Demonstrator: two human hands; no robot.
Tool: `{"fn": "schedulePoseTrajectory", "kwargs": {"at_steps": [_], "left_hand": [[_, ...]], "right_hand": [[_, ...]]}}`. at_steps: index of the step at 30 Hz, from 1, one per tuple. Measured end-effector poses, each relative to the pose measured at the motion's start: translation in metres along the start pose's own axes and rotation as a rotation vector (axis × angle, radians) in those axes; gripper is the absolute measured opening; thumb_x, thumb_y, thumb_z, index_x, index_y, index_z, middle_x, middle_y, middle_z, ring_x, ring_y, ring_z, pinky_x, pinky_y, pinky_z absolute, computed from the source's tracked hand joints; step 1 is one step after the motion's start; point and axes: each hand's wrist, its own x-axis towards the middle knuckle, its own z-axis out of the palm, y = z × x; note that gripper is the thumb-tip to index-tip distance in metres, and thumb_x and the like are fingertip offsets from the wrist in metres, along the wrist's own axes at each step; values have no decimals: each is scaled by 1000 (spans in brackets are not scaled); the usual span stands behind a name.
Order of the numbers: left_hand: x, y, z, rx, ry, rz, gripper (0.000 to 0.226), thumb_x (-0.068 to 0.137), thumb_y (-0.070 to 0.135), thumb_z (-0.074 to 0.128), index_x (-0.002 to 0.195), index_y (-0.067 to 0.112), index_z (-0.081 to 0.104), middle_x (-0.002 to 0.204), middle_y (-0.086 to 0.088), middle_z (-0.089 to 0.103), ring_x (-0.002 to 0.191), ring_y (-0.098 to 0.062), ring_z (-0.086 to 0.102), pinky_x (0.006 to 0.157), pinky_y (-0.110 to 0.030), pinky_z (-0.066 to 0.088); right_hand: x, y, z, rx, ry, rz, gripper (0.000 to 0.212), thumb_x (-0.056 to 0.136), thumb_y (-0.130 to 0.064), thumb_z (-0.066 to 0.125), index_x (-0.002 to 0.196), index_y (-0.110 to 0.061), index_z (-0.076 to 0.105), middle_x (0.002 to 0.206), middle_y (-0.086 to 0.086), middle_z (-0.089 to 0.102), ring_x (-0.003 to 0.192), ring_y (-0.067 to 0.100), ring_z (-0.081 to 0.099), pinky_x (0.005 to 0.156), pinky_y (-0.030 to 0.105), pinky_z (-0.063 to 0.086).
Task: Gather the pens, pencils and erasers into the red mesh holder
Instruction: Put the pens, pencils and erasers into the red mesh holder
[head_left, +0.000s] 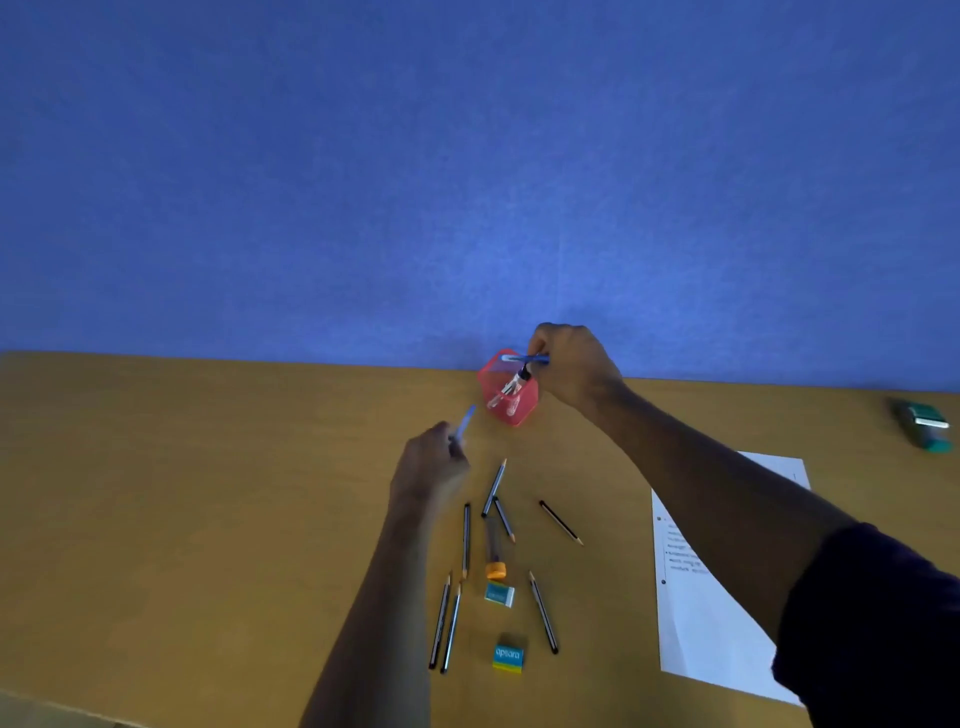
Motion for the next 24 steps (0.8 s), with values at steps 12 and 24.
{"fn": "schedulePoseTrajectory", "kwargs": {"at_steps": [12, 24], "left_hand": [[73, 75, 0, 234, 20, 255, 28, 88, 13, 61, 112, 3, 70, 117, -18, 51, 98, -37, 66, 84, -39, 54], [98, 81, 19, 220, 3, 314, 14, 83, 9, 66, 94, 11, 75, 96, -13, 71, 90, -30, 69, 67, -33, 51]], "right_hand": [[38, 16, 27, -130, -65, -123, 21, 88, -16, 64, 108, -11, 64, 109, 12, 67, 99, 31, 64, 77, 37, 54], [47, 26, 41, -92, -77, -174, 17, 91, -16, 62, 106, -8, 64, 106, 11, 61, 92, 27, 62, 79, 43, 55]]}}
